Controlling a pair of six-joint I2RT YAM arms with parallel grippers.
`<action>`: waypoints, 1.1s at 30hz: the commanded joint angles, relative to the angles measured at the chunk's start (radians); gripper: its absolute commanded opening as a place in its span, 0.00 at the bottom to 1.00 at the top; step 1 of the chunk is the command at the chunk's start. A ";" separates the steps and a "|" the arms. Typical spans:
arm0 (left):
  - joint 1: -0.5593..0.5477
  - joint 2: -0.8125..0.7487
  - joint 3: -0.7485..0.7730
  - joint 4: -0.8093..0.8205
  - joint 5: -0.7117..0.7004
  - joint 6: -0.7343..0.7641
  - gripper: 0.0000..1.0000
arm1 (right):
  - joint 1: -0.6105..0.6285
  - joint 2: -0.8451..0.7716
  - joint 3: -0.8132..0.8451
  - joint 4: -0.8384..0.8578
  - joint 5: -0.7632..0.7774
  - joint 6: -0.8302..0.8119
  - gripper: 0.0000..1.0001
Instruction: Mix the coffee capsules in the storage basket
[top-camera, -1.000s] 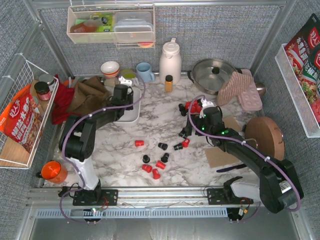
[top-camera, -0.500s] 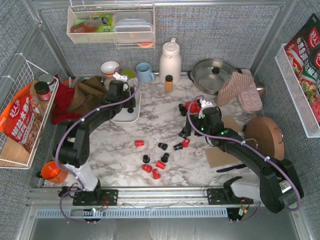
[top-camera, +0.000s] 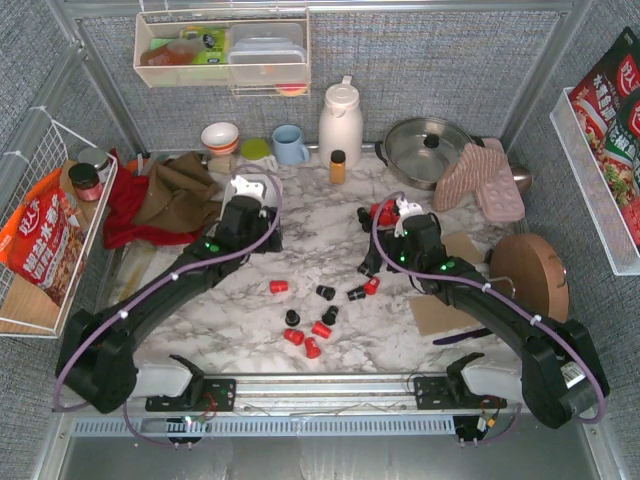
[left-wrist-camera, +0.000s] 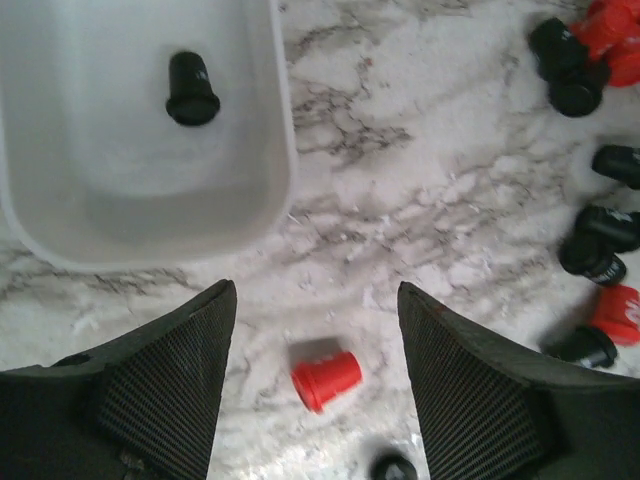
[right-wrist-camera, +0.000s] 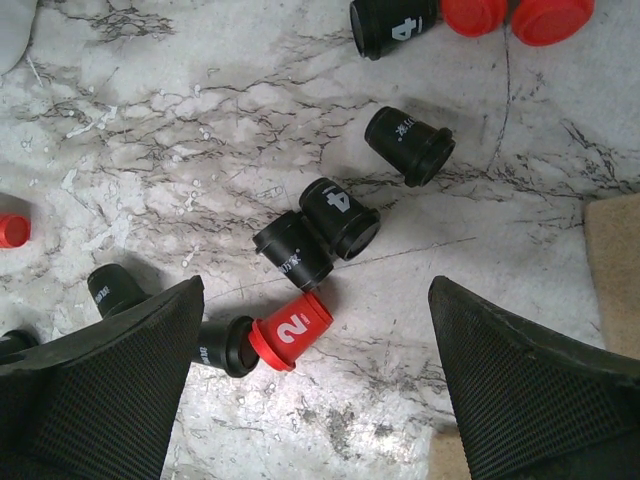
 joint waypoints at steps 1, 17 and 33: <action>-0.068 -0.090 -0.073 -0.080 -0.073 -0.133 0.74 | 0.021 -0.004 0.018 0.005 0.012 -0.032 0.98; -0.209 -0.150 -0.298 -0.022 -0.085 -0.310 0.70 | 0.304 0.076 0.047 0.105 -0.039 -0.271 0.82; -0.209 -0.421 -0.456 0.001 -0.168 -0.282 0.72 | 0.438 0.418 0.205 0.043 -0.068 -0.421 0.54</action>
